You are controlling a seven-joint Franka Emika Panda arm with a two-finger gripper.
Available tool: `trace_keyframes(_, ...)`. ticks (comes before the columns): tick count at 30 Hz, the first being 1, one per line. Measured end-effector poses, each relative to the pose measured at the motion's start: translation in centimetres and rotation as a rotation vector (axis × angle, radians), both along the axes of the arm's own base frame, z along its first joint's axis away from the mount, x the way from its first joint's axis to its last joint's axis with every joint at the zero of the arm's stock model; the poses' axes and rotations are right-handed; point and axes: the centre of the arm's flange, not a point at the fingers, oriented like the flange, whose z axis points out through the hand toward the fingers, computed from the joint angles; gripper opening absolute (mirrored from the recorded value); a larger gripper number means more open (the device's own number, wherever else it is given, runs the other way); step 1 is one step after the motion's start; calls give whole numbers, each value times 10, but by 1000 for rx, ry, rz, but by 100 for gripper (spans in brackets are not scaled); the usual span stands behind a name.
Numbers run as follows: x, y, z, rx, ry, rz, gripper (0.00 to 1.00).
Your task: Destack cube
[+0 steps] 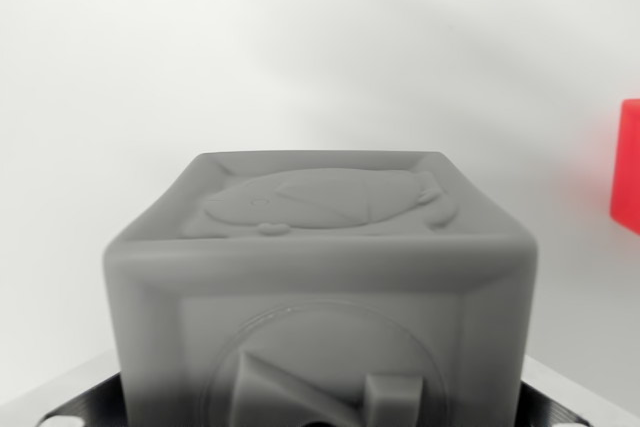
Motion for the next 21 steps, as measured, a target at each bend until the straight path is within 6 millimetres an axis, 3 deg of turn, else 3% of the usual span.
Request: trace_keyframes(21, -20, 34, -6, -1, 1, -9, 0)
